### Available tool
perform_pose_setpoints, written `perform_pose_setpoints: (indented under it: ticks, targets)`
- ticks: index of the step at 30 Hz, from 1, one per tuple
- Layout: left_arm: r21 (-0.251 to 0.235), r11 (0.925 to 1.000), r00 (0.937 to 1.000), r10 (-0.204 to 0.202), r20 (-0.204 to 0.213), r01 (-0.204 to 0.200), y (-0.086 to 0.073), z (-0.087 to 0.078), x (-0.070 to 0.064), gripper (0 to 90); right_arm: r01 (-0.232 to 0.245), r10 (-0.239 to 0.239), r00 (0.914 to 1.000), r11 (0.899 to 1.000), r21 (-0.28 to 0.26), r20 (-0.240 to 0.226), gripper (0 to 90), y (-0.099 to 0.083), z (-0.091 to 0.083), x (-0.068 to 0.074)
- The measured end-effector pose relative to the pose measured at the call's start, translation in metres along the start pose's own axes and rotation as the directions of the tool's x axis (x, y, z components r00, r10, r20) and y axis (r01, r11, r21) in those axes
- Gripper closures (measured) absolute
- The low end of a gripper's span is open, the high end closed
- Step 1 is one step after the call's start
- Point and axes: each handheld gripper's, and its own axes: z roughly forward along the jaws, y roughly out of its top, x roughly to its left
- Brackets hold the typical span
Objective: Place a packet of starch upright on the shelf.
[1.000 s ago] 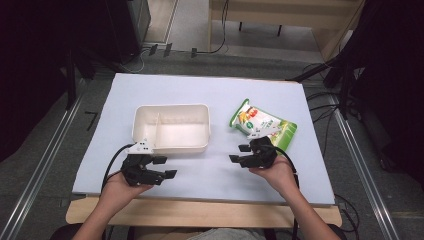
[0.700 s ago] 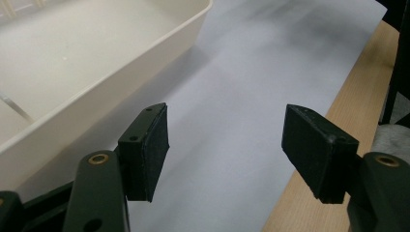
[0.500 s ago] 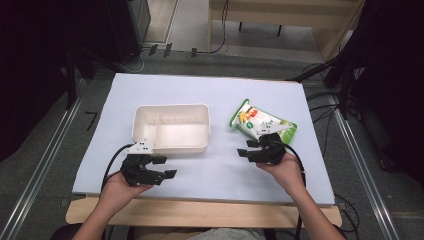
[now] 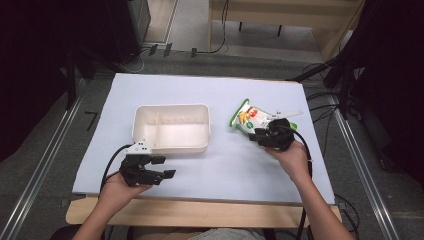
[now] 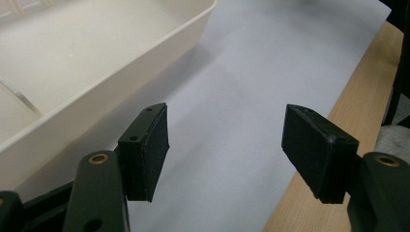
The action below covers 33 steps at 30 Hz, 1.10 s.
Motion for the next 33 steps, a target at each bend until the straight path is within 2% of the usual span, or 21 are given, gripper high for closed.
perform_pose_setpoints:
  ticks: [1, 2, 4, 5, 8, 13, 17, 19, 20, 21, 25, 26, 27, 28, 30, 31, 32, 33]
  targets:
    - [0.000, 1.0000, 1.0000, 0.000, 0.000, 0.000, 0.000, 0.000, 0.000, 34.3, 0.000, 0.000, 1.0000, 1.000, 0.000, 0.000, 63.8, 0.000, 0.000, 0.000]
    - [-0.002, 1.0000, 1.0000, -0.001, -0.003, 0.001, 0.000, -0.001, 0.000, 34.3, -0.019, 0.019, 0.9996, 1.000, 0.003, 0.018, 70.4, 0.008, 0.001, -0.006]
    - [-0.001, 1.0000, 1.0000, -0.005, -0.006, 0.005, -0.001, -0.002, 0.000, 34.2, -0.060, 0.060, 0.9981, 0.998, 0.017, 0.017, 74.7, 0.015, 0.002, -0.015]
    - [-0.001, 1.0000, 1.0000, -0.005, -0.006, 0.005, -0.001, -0.002, 0.000, 34.3, -0.060, 0.060, 0.9981, 0.998, 0.017, 0.017, 74.7, 0.015, 0.002, -0.015]
    - [-0.003, 1.0000, 0.9999, -0.004, -0.011, 0.004, -0.004, -0.004, -0.001, 34.3, -0.101, 0.100, 0.9937, 0.995, 0.010, 0.052, 81.3, 0.032, 0.007, -0.034]
    - [-0.003, 1.0000, 0.9999, -0.004, -0.014, 0.004, -0.005, -0.005, 0.000, 34.3, -0.118, 0.119, 0.9883, 0.993, -0.010, 0.096, 89.9, 0.047, 0.017, -0.050]
    - [-0.003, 1.0000, 0.9999, -0.001, -0.016, 0.001, -0.005, -0.004, -0.001, 34.3, -0.158, 0.160, 0.9822, 0.987, -0.028, 0.099, 90.0, 0.057, 0.032, -0.061]
    - [-0.002, 1.0000, 0.9999, 0.001, -0.015, -0.001, -0.005, -0.004, -0.001, 34.3, -0.161, 0.162, 0.9809, 0.987, -0.022, 0.107, 90.0, 0.059, 0.038, -0.063]
    - [-0.001, 1.0000, 0.9998, -0.005, -0.017, 0.005, -0.005, -0.004, -0.002, 34.3, -0.144, 0.139, 0.9783, 0.989, 0.023, 0.154, 90.0, 0.064, 0.054, -0.066]
    - [-0.004, 1.0000, 0.9999, -0.004, -0.016, 0.004, -0.005, -0.005, -0.002, 34.3, -0.147, 0.141, 0.9770, 0.989, 0.027, 0.160, 90.0, 0.066, 0.059, -0.068]
    - [-0.007, 0.9999, 0.9998, -0.008, -0.015, 0.008, -0.008, -0.007, -0.001, 34.2, -0.228, 0.221, 0.9603, 0.974, 0.020, 0.170, 90.0, 0.070, 0.078, -0.080]
    - [-0.006, 0.9999, 0.9998, -0.009, -0.020, 0.008, -0.008, -0.008, -0.002, 34.3, -0.262, 0.258, 0.9522, 0.965, 0.002, 0.164, 90.0, 0.070, 0.082, -0.084]
    - [-0.006, 0.9999, 0.9998, -0.009, -0.020, 0.008, -0.008, -0.008, -0.002, 34.3, -0.262, 0.258, 0.9522, 0.965, 0.002, 0.164, 90.0, 0.070, 0.082, -0.084]
    - [-0.009, 0.9999, 0.9997, -0.013, -0.019, 0.012, -0.009, -0.010, -0.002, 34.3, -0.298, 0.296, 0.9412, 0.955, -0.012, 0.164, 90.0, 0.070, 0.088, -0.090]
    - [-0.014, 0.9998, 0.9996, -0.017, -0.022, 0.017, -0.011, -0.010, -0.002, 34.3, -0.311, 0.307, 0.9343, 0.950, -0.009, 0.181, 90.0, 0.069, 0.092, -0.093]
    - [-0.014, 0.9998, 0.9996, -0.017, -0.022, 0.017, -0.011, -0.010, -0.002, 34.3, -0.311, 0.307, 0.9343, 0.950, -0.009, 0.181, 90.0, 0.069, 0.092, -0.093]
    - [-0.013, 0.9997, 0.9996, -0.021, -0.021, 0.020, -0.012, -0.011, -0.001, 34.3, -0.332, 0.326, 0.9245, 0.943, -0.007, 0.197, 90.0, 0.066, 0.097, -0.098]
    - [-0.013, 0.9997, 0.9996, -0.021, -0.021, 0.020, -0.012, -0.011, -0.001, 34.3, -0.332, 0.326, 0.9245, 0.943, -0.007, 0.197, 90.0, 0.066, 0.097, -0.098]
